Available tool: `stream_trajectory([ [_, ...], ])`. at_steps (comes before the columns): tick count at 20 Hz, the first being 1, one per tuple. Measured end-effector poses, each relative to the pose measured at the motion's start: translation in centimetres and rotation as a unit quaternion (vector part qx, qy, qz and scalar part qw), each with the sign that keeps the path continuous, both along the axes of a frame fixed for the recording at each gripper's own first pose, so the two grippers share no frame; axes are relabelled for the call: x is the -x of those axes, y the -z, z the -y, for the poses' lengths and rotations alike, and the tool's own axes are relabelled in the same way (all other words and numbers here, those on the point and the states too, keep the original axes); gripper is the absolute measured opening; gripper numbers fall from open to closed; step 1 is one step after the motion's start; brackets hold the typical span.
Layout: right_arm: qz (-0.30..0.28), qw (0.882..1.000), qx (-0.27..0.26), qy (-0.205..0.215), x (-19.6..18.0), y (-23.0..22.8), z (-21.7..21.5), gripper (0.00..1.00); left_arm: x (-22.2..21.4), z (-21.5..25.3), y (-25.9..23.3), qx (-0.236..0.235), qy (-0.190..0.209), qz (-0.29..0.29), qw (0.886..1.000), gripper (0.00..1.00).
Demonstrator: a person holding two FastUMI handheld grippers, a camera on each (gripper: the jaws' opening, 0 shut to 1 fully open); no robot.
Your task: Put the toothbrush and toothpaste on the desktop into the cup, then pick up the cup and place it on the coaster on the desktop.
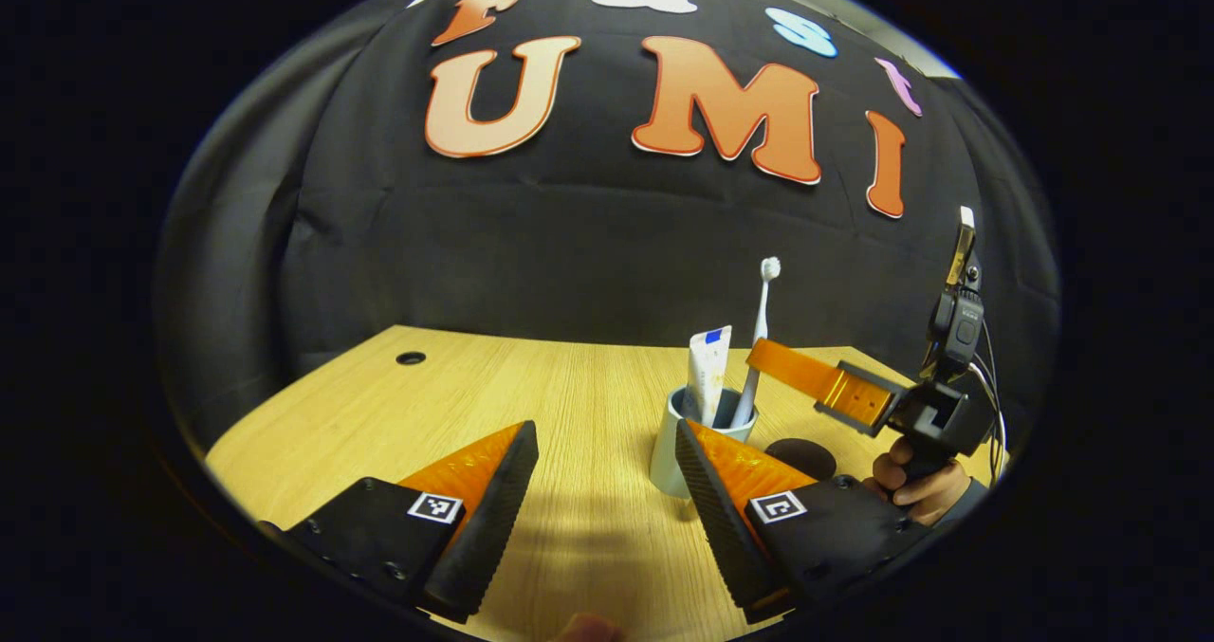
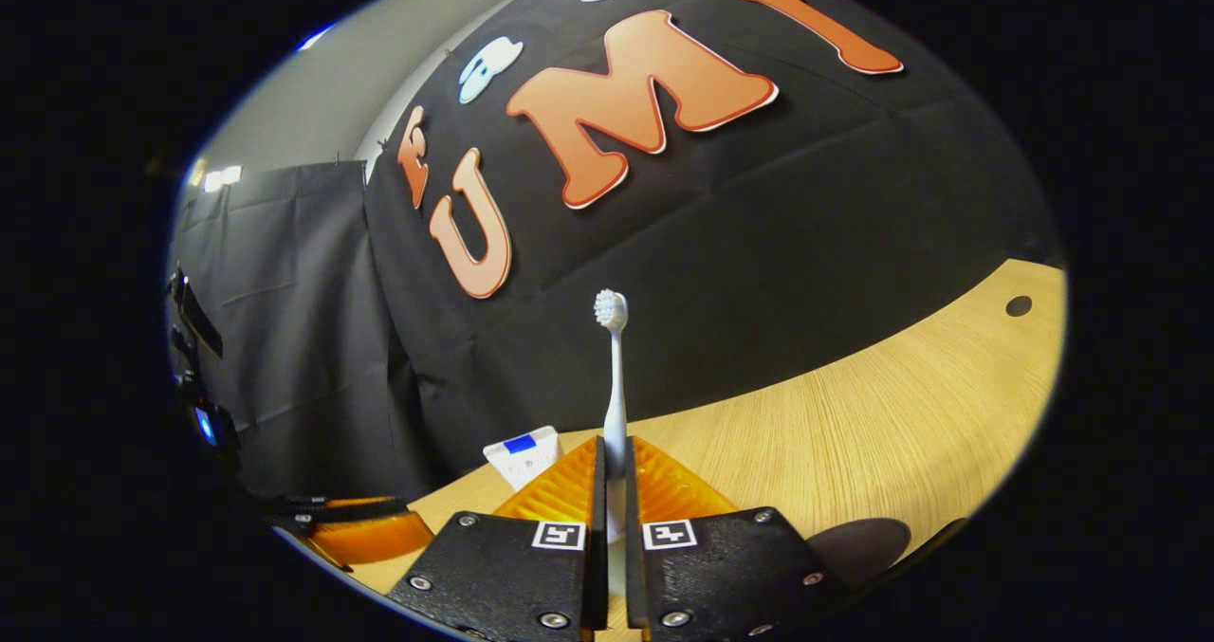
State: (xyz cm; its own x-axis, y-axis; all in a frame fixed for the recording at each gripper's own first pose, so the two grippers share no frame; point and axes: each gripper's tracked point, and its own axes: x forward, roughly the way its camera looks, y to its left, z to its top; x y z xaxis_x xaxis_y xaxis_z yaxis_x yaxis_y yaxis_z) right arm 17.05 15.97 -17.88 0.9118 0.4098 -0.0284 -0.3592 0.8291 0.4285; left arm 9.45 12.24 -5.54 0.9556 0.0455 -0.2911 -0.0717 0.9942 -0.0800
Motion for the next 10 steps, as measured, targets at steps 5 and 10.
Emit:
stream_trajectory([
  [5,0.001,1.000,0.013,-0.007,2.2,-0.7,1.4,0.11,-0.5,2.9,-1.6,-0.004,0.032,-0.010,0.999,0.94],
  [10,-0.012,0.999,0.032,-0.028,5.5,-1.4,4.2,0.26,-2.3,5.0,-1.5,0.006,0.062,-0.055,0.997,0.94],
])
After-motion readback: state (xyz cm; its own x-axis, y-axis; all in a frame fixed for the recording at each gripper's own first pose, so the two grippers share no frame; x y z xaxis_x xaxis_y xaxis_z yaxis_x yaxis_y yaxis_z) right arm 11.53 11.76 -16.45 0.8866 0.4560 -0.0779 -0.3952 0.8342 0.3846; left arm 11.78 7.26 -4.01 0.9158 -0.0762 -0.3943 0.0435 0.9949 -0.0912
